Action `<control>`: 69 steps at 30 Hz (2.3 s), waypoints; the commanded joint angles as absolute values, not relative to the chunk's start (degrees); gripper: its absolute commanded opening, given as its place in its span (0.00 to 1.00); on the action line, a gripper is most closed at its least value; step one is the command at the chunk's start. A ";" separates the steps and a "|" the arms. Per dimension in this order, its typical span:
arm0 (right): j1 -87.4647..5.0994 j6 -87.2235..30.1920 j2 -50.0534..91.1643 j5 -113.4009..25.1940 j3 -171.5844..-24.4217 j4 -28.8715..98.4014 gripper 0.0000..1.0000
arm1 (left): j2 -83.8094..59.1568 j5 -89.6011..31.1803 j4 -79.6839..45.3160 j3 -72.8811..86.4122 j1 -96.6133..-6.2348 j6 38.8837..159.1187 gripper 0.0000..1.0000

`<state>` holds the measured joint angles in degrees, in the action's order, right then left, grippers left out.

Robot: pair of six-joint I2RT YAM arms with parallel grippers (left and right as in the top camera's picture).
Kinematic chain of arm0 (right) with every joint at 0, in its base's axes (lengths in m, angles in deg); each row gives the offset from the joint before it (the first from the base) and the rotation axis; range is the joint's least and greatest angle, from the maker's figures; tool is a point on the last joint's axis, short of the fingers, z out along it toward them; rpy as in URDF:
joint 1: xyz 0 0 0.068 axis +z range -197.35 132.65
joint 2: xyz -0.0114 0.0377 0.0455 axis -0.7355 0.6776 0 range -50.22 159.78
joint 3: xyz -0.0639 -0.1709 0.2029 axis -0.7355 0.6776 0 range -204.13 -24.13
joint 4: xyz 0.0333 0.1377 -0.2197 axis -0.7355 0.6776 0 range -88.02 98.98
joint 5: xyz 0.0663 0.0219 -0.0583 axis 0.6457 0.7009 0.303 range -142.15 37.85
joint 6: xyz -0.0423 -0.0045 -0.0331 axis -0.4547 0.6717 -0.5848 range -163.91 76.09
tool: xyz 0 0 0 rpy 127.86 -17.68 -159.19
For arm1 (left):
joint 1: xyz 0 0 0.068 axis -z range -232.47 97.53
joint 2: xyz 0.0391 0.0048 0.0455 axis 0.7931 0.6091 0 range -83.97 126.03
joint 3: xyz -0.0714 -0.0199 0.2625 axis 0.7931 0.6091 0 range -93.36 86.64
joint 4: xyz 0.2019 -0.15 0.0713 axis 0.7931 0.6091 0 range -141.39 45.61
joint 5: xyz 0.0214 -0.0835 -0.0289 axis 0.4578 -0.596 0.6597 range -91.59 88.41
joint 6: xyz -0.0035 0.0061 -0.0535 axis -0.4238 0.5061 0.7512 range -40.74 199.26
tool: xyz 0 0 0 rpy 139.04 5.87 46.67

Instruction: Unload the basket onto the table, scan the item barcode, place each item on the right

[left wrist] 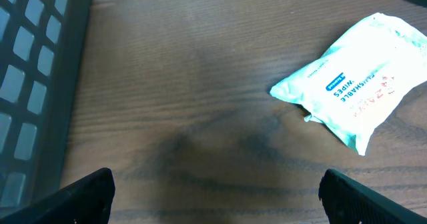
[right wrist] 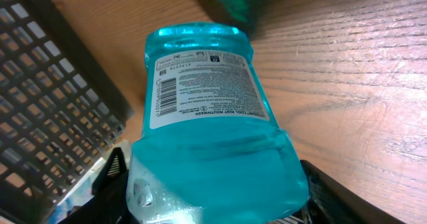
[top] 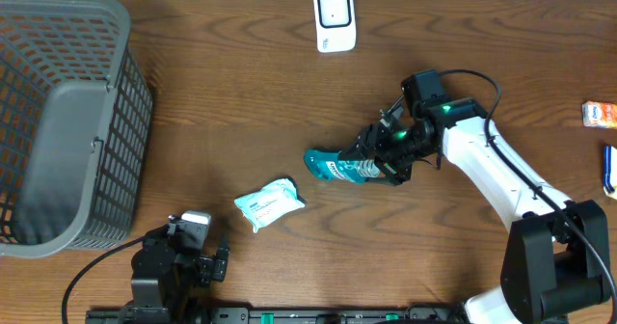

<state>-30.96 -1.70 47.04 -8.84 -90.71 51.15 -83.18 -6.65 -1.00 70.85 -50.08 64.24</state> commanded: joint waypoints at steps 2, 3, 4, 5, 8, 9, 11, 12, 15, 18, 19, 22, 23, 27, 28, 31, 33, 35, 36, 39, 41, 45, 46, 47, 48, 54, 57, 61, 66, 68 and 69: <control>-32.04 -2.68 46.77 -3.31 -92.18 51.06 0.25 | -83.35 -6.98 0.84 71.57 -50.28 64.35 0.98; -32.08 -2.70 46.77 -3.33 -92.18 51.04 0.24 | -83.35 -6.98 0.84 71.57 -50.28 64.35 0.98; -32.10 -2.97 46.77 -3.35 -92.18 50.99 0.24 | -83.35 -6.98 0.84 71.57 -50.28 64.35 0.98; -32.14 -4.12 46.77 -3.42 -92.18 50.80 0.23 | -83.35 -6.98 0.84 71.57 -50.28 64.35 0.98; -32.17 -11.93 46.77 -7.66 -92.20 49.53 0.20 | -83.35 -6.98 0.84 71.57 -50.28 64.35 0.98; -32.17 -14.24 46.77 -10.17 -92.22 49.94 0.19 | -83.35 -6.98 0.84 71.57 -50.28 64.35 0.98; -32.14 -16.32 46.77 -14.50 -92.31 52.04 0.17 | -83.35 -6.98 0.84 71.57 -50.28 64.35 0.98; -32.14 -16.87 46.77 -15.55 -92.33 53.11 0.16 | -83.35 -6.98 0.84 71.57 -50.28 64.35 0.98; -32.17 -19.16 46.77 -15.83 -92.81 55.85 0.13 | -83.35 -6.98 0.84 71.57 -50.28 64.35 0.98; -32.49 -22.55 46.77 -16.40 -94.60 59.54 0.11 | -83.35 -6.98 0.84 71.57 -50.28 64.35 0.98; -32.65 -23.27 46.77 -17.84 -95.78 61.59 0.10 | -83.35 -6.98 0.84 71.57 -50.28 64.35 0.98; -32.87 -25.02 46.77 -23.59 -100.00 67.85 0.10 | -83.35 -6.98 0.84 71.57 -50.28 64.35 0.98; -32.98 -26.50 46.77 -25.58 -102.34 70.73 0.11 | -83.35 -6.98 0.84 71.57 -50.28 64.35 0.98; -33.06 -30.83 46.77 -28.71 -109.55 78.36 0.18 | -83.35 -6.98 0.84 71.57 -50.28 64.35 0.98; -33.06 -31.25 46.77 -29.25 -110.82 79.71 0.20 | -83.35 -6.98 0.84 71.57 -50.28 64.35 0.98; -32.95 -31.42 46.77 -33.54 -113.73 83.84 0.24 | -83.35 -6.98 0.84 71.57 -50.28 64.35 0.98; -32.87 -32.01 46.77 -36.20 -113.84 85.16 0.22 | -83.35 -6.98 0.84 71.57 -50.28 64.35 0.98; -32.84 -31.99 46.77 -37.78 -113.69 85.86 0.20 | -83.35 -6.98 0.84 71.57 -50.28 64.35 0.98; -32.82 -31.99 46.77 -37.84 -113.58 85.88 0.24 | -83.35 -6.98 0.84 71.57 -50.28 64.35 0.98; -32.84 -31.97 46.77 -37.82 -113.58 85.55 0.41 | -83.35 -6.98 0.84 71.57 -50.28 64.35 0.98; -32.84 -31.97 46.77 -37.91 -113.58 85.37 0.48 | -83.35 -6.98 0.84 71.57 -50.28 64.35 0.98; -32.60 -25.72 46.77 -38.83 -113.16 85.09 0.54 | -83.35 -6.98 0.84 71.57 -50.28 64.35 0.98; -32.63 -21.24 46.77 -38.69 -112.83 84.89 0.60 | -83.35 -6.98 0.84 71.57 -50.28 64.35 0.98; -32.56 -18.16 46.79 -38.67 -112.59 84.48 0.64 | -83.35 -6.98 0.84 71.57 -50.28 64.35 0.98; -32.25 -14.92 46.79 -38.67 -112.29 83.65 0.70 | -83.35 -6.98 0.84 71.57 -50.28 64.35 0.98; -30.72 -4.76 46.79 -34.74 -112.11 80.61 0.99 | -83.35 -6.98 0.84 71.57 -50.28 64.35 0.98; -30.29 -3.71 46.82 -35.70 -112.11 77.13 0.91 | -83.35 -6.98 0.84 71.57 -50.28 64.35 0.98; -29.94 20.79 47.14 -39.83 -111.94 83.69 0.90 | -83.35 -6.98 0.84 71.57 -50.28 64.35 0.98; -24.74 35.04 48.28 -40.49 -109.27 80.30 0.88 | -83.35 -6.98 0.84 71.57 -50.28 64.35 0.98; -21.24 37.10 49.88 -40.88 -108.77 76.81 0.86 | -83.35 -6.98 0.84 71.57 -50.28 64.35 0.98; -19.97 37.58 50.73 -41.34 -108.77 75.60 0.86 | -83.35 -6.98 0.84 71.57 -50.28 64.35 0.98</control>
